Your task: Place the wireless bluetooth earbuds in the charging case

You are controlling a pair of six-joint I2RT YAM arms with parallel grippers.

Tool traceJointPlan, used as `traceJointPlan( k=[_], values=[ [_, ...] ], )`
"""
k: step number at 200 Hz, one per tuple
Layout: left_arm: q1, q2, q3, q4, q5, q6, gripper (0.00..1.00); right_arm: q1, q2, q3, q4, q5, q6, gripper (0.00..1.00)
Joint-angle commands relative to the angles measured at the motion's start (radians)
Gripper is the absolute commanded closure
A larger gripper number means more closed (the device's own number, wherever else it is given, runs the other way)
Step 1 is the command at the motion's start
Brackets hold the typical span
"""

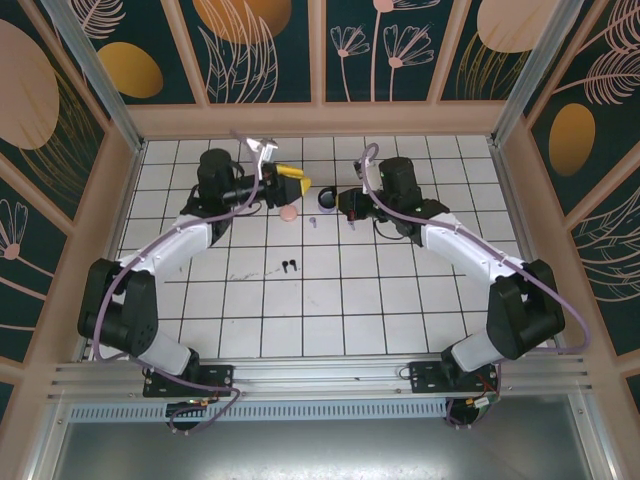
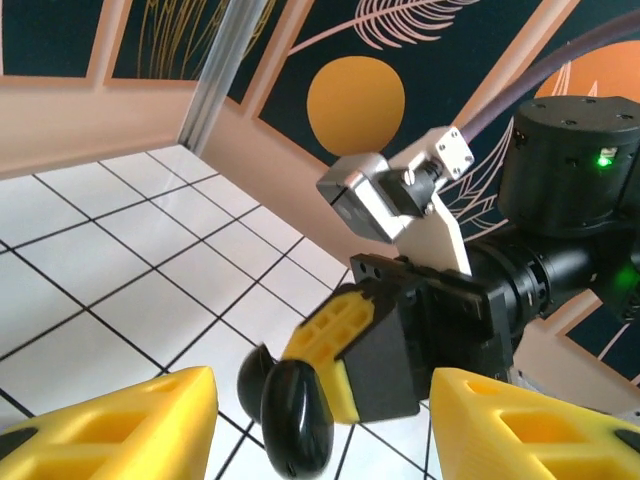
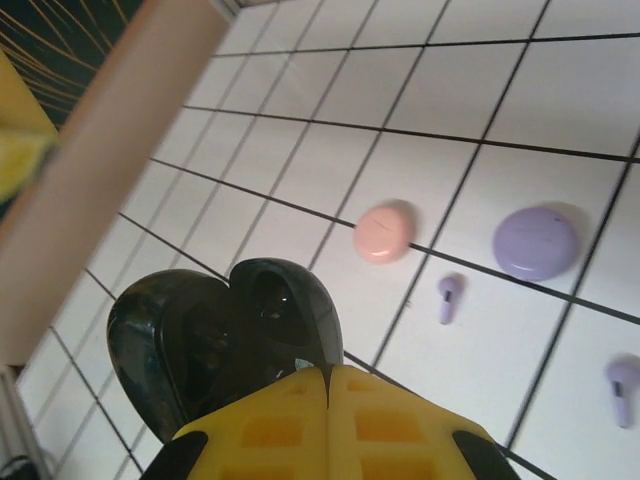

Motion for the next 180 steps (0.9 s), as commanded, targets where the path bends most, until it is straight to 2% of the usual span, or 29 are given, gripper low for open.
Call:
traceJointPlan(
  k=[1,20,50,85,103,180],
  values=[
    [-0.002,0.06,0.127,-0.331,0.083,0.223,0.42,0.009,-0.045,0.071,-0.146,0.096,-0.172,1.0],
    [-0.002,0.124,0.237,-0.542,0.138,0.357,0.42,0.024,-0.038,0.102,-0.224,0.164,-0.259,1.0],
    [-0.004,0.229,0.375,-0.77,0.259,0.517,0.44,0.037,-0.002,0.155,-0.318,0.217,-0.358,1.0],
    [-0.005,0.292,0.464,-0.988,0.283,0.677,0.48,0.04,0.034,0.222,-0.375,0.204,-0.411,1.0],
    [-0.008,0.296,0.466,-1.033,0.286,0.716,0.49,0.04,0.051,0.251,-0.391,0.193,-0.425,1.0],
    [-0.029,0.308,0.442,-1.039,0.328,0.75,0.53,0.125,0.133,0.351,-0.434,0.201,-0.44,1.0]
  ],
)
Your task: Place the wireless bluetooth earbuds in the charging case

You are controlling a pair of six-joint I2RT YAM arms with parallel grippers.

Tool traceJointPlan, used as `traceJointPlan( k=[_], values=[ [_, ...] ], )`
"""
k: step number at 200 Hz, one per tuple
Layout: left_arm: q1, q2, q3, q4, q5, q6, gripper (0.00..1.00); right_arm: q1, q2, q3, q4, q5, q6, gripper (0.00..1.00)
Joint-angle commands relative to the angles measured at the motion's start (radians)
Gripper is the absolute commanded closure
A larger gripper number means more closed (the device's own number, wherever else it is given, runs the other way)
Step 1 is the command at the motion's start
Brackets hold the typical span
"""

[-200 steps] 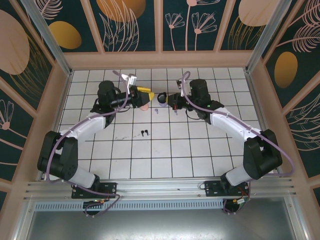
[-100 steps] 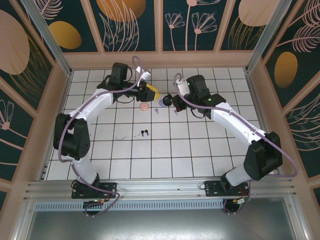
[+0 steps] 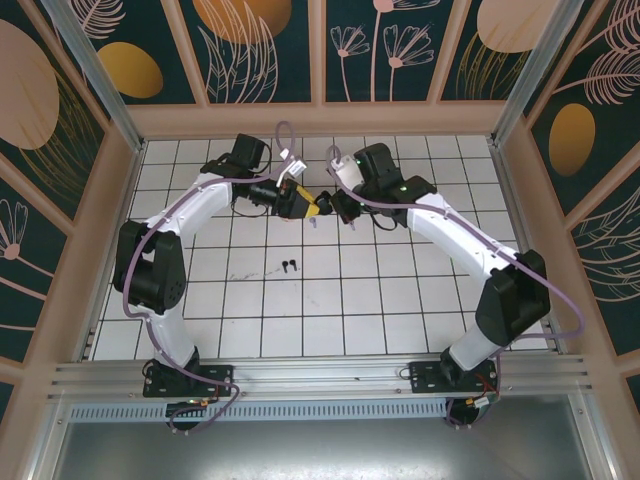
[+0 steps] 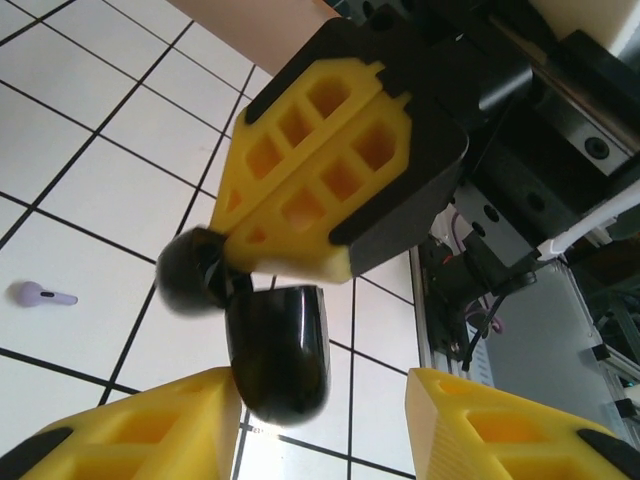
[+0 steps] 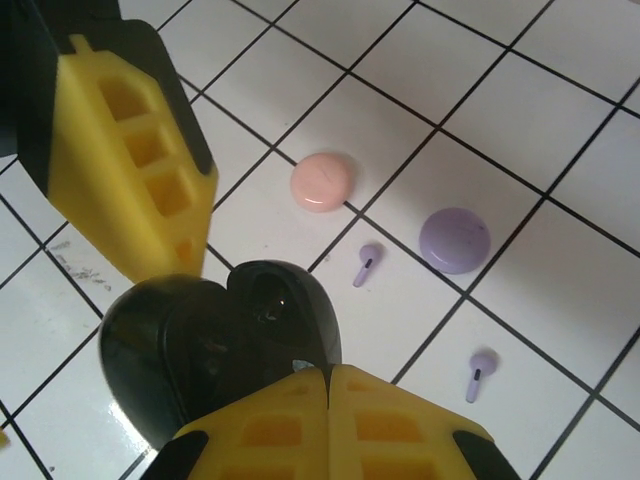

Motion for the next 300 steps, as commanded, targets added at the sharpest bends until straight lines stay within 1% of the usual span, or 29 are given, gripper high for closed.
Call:
traceJointPlan(
  k=[1,58,95,156,178,204,220,223,235,247,251,260,265,266,283,287,300],
  values=[
    [-0.011,0.015,0.01,-0.041,0.049,0.052,0.53,0.021,0.025,0.056,-0.037,0.015,-0.028,1.0],
    [-0.012,0.023,0.02,-0.08,0.033,0.093,0.55,0.04,0.045,0.083,-0.043,0.02,-0.028,1.0],
    [-0.012,0.038,0.03,-0.081,0.033,0.097,0.63,0.041,0.035,0.087,-0.048,0.022,-0.028,1.0],
    [-0.011,0.049,0.045,-0.062,0.036,0.082,0.64,0.043,0.03,0.083,-0.042,0.011,-0.024,1.0],
    [-0.011,0.048,0.042,-0.051,0.042,0.074,0.72,0.043,0.031,0.081,-0.039,0.014,-0.025,1.0],
    [-0.011,0.047,0.038,-0.048,0.047,0.072,0.87,0.043,0.029,0.085,-0.034,0.026,-0.022,1.0],
    [-0.011,0.043,0.032,-0.044,0.052,0.076,0.99,0.04,0.022,0.089,-0.023,0.041,-0.011,1.0],
    [-0.011,0.043,0.03,-0.042,0.053,0.075,1.0,0.04,0.021,0.091,-0.021,0.044,-0.007,1.0],
    [-0.012,0.032,0.018,-0.018,0.056,0.065,1.0,0.031,0.004,0.095,-0.011,0.043,0.01,0.87],
    [-0.011,0.011,-0.014,0.048,0.049,0.026,1.0,0.018,-0.022,0.092,-0.004,0.029,0.034,0.72],
    [-0.01,0.001,-0.031,0.092,0.044,-0.01,1.0,0.013,-0.034,0.089,-0.002,0.025,0.043,0.68],
    [-0.005,-0.036,-0.094,0.237,0.029,-0.117,1.0,0.004,-0.065,0.074,0.005,0.007,0.064,0.61],
    [-0.002,-0.06,-0.135,0.339,0.018,-0.187,1.0,-0.001,-0.082,0.063,0.011,-0.001,0.078,0.59],
    [0.0,-0.066,-0.144,0.36,0.015,-0.201,1.0,-0.002,-0.09,0.057,0.012,-0.005,0.081,0.57],
    [0.025,-0.133,-0.271,0.669,-0.051,-0.401,1.0,-0.008,-0.163,-0.004,0.027,-0.021,0.127,0.53],
    [0.035,-0.168,-0.293,0.723,-0.065,-0.434,1.0,-0.009,-0.18,-0.021,0.032,-0.022,0.141,0.52],
    [0.059,-0.212,-0.346,0.852,-0.111,-0.52,1.0,-0.008,-0.234,-0.084,0.053,-0.039,0.189,0.51]
  ],
)
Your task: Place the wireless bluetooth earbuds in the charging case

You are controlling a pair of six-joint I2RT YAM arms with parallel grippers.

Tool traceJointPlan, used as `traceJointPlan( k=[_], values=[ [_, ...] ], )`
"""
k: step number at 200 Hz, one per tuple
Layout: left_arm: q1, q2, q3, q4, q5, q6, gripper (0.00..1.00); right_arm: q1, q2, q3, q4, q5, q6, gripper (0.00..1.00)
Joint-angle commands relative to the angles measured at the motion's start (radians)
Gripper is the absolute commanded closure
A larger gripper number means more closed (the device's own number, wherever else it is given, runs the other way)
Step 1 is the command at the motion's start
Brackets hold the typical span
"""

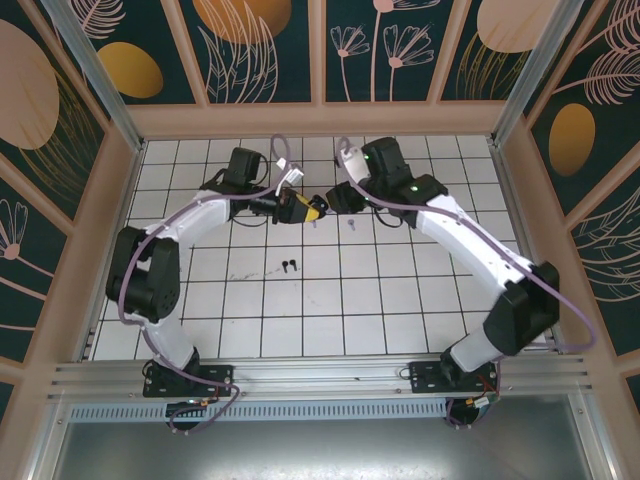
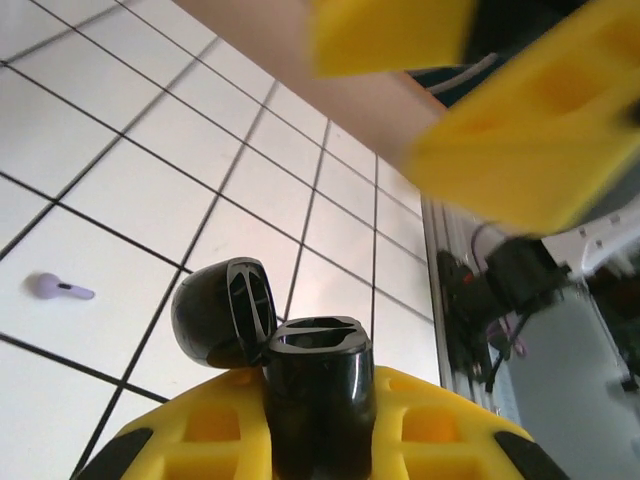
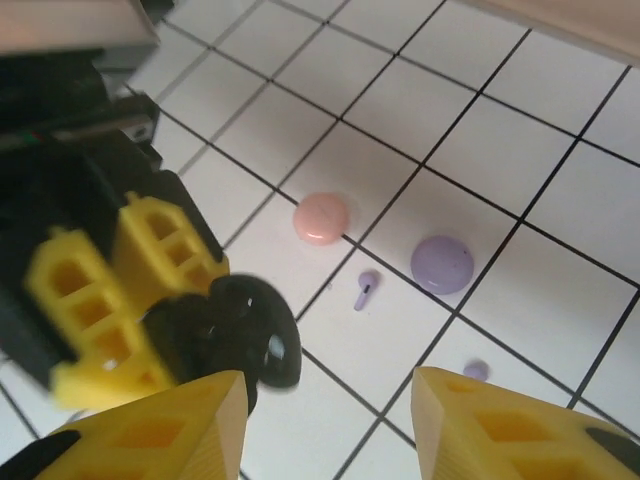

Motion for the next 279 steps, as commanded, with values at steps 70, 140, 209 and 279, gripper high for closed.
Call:
traceJointPlan(
  k=[70,140,209,279],
  values=[
    [0.068,-0.413,-0.371,0.803,-0.485,-0.361,1.0,0.152,-0.066,-0.275,0.153,0.061,0.447,0.53],
    [0.067,-0.667,-0.584,0.894,-0.959,-0.405,1.0,0.352,0.296,-0.032,0.063,0.163,0.646,0.59],
    [0.067,-0.753,-0.679,0.913,-1.13,-0.46,1.0,0.4,0.552,0.216,-0.129,0.28,0.74,0.61],
    [0.067,-0.823,-0.711,0.911,-1.193,-0.438,1.0,0.433,0.7,0.364,-0.215,0.321,0.73,0.64]
  ],
)
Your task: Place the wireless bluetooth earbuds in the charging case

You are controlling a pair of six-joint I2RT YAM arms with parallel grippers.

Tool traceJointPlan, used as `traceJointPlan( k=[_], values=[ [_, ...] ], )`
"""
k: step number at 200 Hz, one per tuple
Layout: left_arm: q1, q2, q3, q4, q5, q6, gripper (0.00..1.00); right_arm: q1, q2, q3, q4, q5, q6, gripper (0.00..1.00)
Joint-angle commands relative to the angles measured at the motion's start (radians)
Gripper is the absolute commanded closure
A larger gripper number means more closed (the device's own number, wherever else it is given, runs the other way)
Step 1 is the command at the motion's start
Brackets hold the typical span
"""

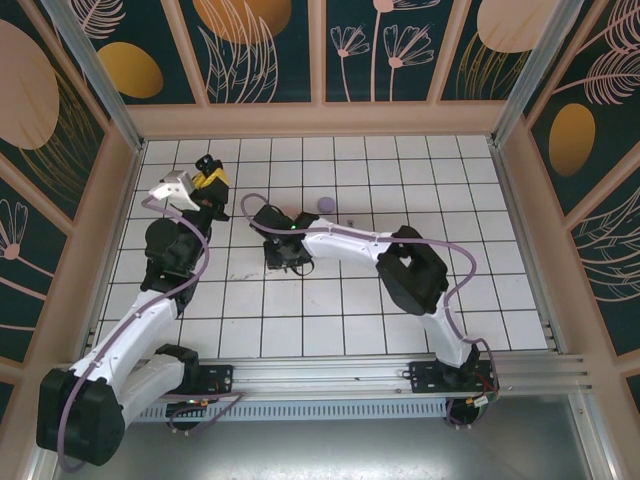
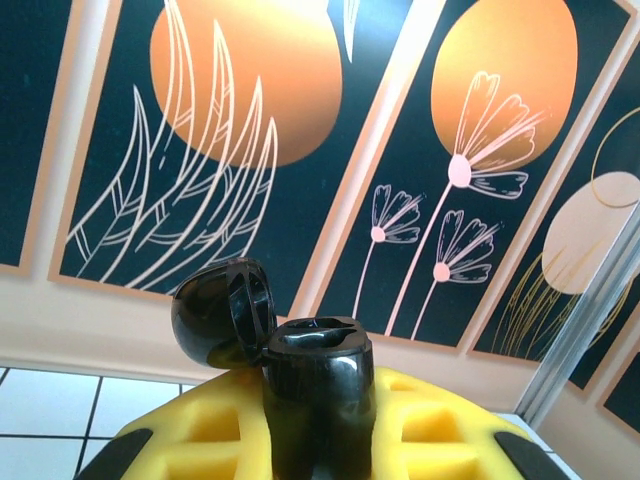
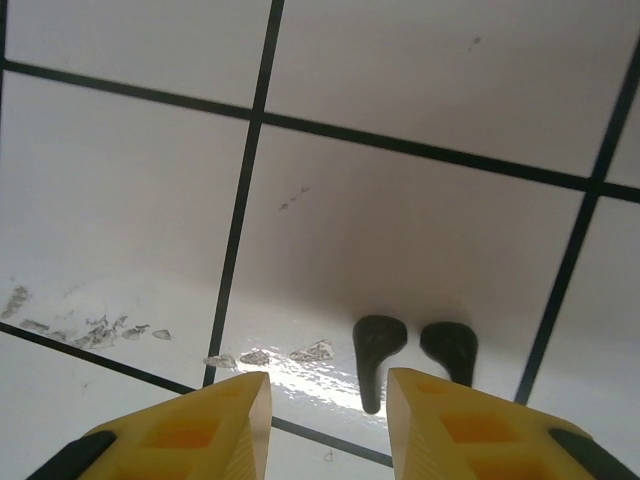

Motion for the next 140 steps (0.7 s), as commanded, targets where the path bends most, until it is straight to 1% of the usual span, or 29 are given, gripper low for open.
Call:
traceJointPlan(
  k=[1,38,140],
  values=[
    [-0.004,-0.024,-0.007,0.048,-0.03,0.003,1.0,0.012,0.035,0.057,-0.072,0.034,0.015,0.64],
    [-0.004,-0.038,-0.009,0.045,-0.03,0.009,1.0,0.014,0.064,0.085,-0.102,0.059,0.017,0.65],
    [-0.004,-0.045,-0.021,0.054,-0.023,0.008,1.0,0.013,0.111,0.108,-0.113,0.064,0.015,0.66]
  ],
)
